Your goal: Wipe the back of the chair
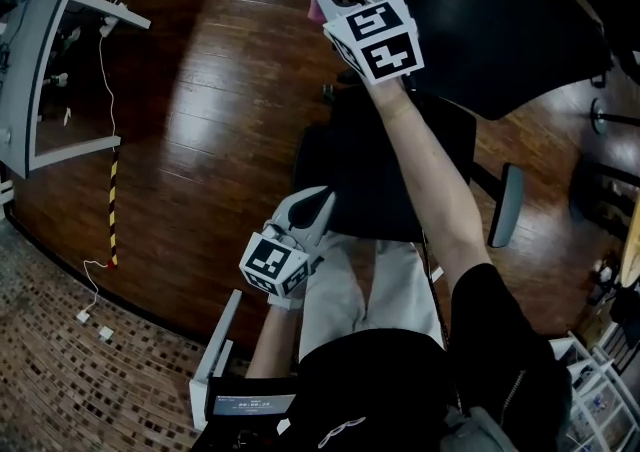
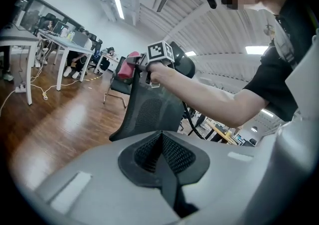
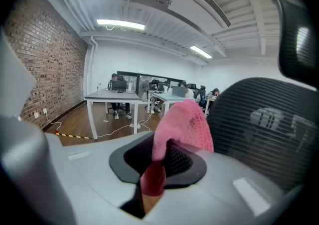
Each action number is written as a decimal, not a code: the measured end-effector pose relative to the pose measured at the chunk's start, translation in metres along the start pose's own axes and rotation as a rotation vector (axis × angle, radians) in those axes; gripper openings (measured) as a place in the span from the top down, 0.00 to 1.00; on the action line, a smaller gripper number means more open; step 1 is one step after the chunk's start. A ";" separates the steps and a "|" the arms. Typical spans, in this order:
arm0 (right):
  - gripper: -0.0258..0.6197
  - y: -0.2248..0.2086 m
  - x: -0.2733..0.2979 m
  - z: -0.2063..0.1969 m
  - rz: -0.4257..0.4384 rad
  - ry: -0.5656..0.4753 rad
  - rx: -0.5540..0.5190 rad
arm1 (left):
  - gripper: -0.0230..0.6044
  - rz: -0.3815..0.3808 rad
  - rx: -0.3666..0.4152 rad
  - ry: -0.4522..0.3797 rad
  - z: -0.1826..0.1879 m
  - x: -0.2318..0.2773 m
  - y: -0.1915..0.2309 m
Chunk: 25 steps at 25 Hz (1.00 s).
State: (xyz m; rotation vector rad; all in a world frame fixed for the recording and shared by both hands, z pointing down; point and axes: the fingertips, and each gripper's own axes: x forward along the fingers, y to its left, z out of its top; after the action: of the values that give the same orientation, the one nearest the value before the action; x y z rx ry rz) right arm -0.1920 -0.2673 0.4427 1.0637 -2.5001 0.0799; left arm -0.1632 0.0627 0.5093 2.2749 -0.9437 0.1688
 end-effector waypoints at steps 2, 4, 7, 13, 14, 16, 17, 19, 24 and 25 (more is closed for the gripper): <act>0.90 -0.014 -0.013 -0.005 -0.022 -0.002 0.008 | 0.98 -0.014 0.005 0.014 -0.002 0.007 -0.009; 0.90 -0.028 -0.026 -0.012 -0.036 -0.004 0.016 | 0.98 -0.029 0.011 0.028 -0.006 0.016 -0.019; 0.90 -0.046 -0.049 -0.020 -0.053 -0.011 0.014 | 0.98 -0.061 0.025 0.051 -0.009 0.032 -0.036; 0.90 -0.102 -0.102 -0.040 -0.127 -0.019 0.048 | 0.98 -0.116 0.051 0.082 -0.014 0.069 -0.075; 0.90 -0.111 -0.111 -0.044 -0.137 -0.018 0.051 | 0.98 -0.122 0.054 0.087 -0.015 0.075 -0.082; 0.90 -0.128 -0.129 -0.052 -0.160 -0.019 0.059 | 0.98 -0.139 0.063 0.098 -0.018 0.087 -0.094; 0.90 -0.138 -0.138 -0.056 -0.175 -0.019 0.065 | 0.98 -0.150 0.069 0.103 -0.019 0.093 -0.100; 0.90 -0.156 -0.156 -0.067 -0.205 -0.015 0.076 | 0.98 -0.171 0.081 0.113 -0.023 0.104 -0.112; 0.90 -0.200 -0.208 -0.092 -0.281 0.000 0.104 | 0.98 -0.216 0.106 0.133 -0.027 0.129 -0.143; 0.90 -0.209 -0.219 -0.096 -0.297 0.002 0.108 | 0.98 -0.225 0.110 0.136 -0.028 0.134 -0.150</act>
State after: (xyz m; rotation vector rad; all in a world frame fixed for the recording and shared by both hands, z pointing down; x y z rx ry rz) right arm 0.1246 -0.2461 0.4197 1.4659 -2.3289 0.1290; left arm 0.0390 0.0797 0.4993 2.4163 -0.6174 0.2785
